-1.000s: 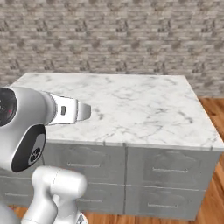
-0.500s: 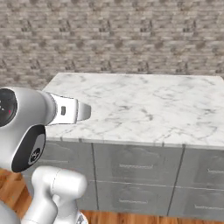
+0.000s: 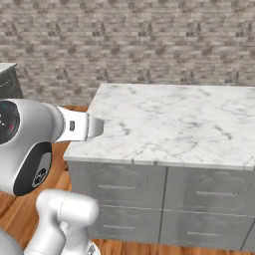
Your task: Retrieve the bottle and the shaker from the cabinet and place them next to the mixing bowl on the counter. Then add garlic from the fridge to the mixing bowl.
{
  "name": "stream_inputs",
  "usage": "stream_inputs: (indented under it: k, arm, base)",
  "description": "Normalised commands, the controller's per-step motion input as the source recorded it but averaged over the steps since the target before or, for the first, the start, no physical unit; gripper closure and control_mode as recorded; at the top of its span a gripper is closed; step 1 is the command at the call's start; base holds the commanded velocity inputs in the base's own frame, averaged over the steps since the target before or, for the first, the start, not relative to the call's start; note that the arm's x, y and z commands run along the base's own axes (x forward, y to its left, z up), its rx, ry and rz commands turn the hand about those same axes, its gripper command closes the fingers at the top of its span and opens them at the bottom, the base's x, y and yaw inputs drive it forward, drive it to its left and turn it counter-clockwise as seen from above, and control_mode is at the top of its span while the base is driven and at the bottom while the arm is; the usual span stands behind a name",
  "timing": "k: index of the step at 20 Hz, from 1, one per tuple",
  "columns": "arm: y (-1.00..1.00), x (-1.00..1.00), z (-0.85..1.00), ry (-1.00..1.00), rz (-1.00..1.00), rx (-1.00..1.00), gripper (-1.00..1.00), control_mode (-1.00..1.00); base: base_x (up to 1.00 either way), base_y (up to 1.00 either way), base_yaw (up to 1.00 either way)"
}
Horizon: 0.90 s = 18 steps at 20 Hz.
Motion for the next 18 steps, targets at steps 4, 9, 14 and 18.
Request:
stream_inputs:
  k: [4, 9, 14, 18]
  arm:
    - [0.0, 0.0, 0.0, 0.0, 0.0, 0.0, -1.0, 1.0]
    - [0.0, 0.0, 0.0, 0.0, 0.0, 0.0, -1.0, 1.0]
    - [0.0, 0.0, 0.0, 0.0, 0.0, 0.0, -1.0, 1.0]
    - [0.0, 0.0, 0.0, 0.0, 0.0, 0.0, -1.0, 1.0]
  base:
    - [0.02, 1.0, 0.0]
    - [0.2, 1.0, 0.0]
    - [0.63, 1.0, -0.02]
    - [1.0, 1.0, -0.12]
